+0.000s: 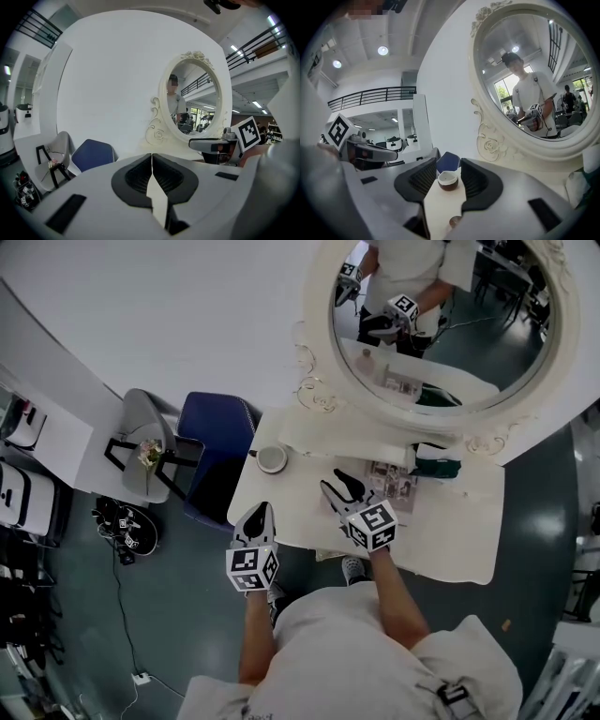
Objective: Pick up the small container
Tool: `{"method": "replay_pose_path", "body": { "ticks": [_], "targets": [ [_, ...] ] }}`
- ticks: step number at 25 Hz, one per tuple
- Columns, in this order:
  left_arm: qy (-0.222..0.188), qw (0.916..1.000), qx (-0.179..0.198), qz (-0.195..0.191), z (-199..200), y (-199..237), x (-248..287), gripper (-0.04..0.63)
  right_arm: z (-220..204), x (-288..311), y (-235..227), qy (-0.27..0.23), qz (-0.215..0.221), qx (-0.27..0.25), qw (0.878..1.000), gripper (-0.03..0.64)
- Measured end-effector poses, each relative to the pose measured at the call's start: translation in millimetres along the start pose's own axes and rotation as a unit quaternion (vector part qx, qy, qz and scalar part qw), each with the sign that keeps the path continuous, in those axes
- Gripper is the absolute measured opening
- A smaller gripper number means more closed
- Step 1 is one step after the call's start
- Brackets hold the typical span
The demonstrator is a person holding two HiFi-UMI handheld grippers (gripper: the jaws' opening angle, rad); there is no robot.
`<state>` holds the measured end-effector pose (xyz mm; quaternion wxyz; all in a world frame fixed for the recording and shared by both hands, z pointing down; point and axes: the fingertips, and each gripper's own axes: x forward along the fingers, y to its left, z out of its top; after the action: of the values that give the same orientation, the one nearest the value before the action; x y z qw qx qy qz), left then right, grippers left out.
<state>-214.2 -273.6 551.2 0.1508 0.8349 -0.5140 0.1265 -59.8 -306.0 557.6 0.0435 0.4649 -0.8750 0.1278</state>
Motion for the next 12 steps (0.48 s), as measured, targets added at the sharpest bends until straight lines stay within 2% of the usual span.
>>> {"method": "replay_pose_path", "body": {
  "ticks": [5, 12],
  "targets": [
    [-0.003, 0.9999, 0.000, 0.012, 2.5, -4.2, 2.9, 0.029, -2.4, 7.3, -3.3, -0.017, 0.030, -0.015, 0.999, 0.215],
    [-0.007, 0.9992, -0.013, 0.038, -3.4, -7.5, -0.5, 0.028, -30.7, 19.2, 0.4, 0.014, 0.073, -0.042, 0.996, 0.239]
  ]
}}
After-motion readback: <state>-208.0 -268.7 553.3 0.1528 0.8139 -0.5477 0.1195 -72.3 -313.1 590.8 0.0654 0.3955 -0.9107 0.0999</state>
